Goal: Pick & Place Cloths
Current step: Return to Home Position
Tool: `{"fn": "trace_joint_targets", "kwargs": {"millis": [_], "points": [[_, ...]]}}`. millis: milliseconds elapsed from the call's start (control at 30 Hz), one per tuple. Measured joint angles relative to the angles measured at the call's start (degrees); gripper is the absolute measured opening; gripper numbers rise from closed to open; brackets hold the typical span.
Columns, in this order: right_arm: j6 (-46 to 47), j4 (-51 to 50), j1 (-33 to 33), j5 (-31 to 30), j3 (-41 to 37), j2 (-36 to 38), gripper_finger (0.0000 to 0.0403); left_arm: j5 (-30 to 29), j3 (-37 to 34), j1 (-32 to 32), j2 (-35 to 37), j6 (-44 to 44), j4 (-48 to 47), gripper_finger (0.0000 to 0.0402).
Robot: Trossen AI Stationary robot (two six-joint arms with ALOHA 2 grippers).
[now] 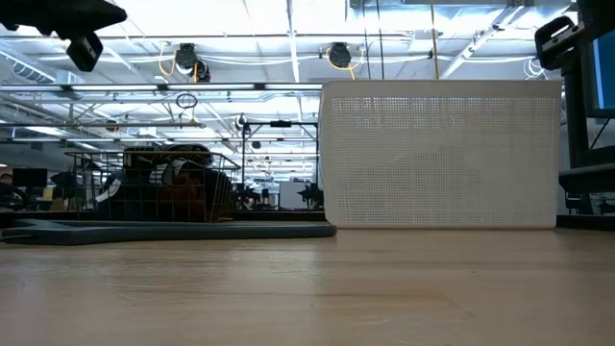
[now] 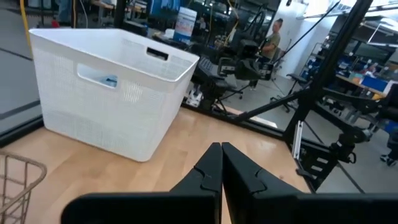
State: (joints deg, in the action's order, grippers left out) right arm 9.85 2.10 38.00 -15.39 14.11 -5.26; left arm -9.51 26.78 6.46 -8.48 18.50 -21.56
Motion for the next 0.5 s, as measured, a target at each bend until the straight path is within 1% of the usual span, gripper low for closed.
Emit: {"fn": "trace_joint_targets", "kwargs": {"millis": [100,233,400,500], "points": [[0.8,-2.7,0.0,-2.7,0.0,1.2,0.0,0.0,-0.5,0.0,1.6,0.0,-1.1,0.0004],[2.1,-4.4,0.0,-6.9,0.0,1.9,0.0,0.0,-5.1,0.0,3.0,-0.3,2.4,0.0011],[3.0,-4.4,0.0,-7.0,0.0,1.9,0.0,1.3,-12.2,0.0,4.2,0.1,9.7,0.0002],[4.6,-5.4,0.0,-7.0,0.0,1.9,0.0,2.0,-15.3,0.0,5.2,0.1,12.8,0.0009]]}}
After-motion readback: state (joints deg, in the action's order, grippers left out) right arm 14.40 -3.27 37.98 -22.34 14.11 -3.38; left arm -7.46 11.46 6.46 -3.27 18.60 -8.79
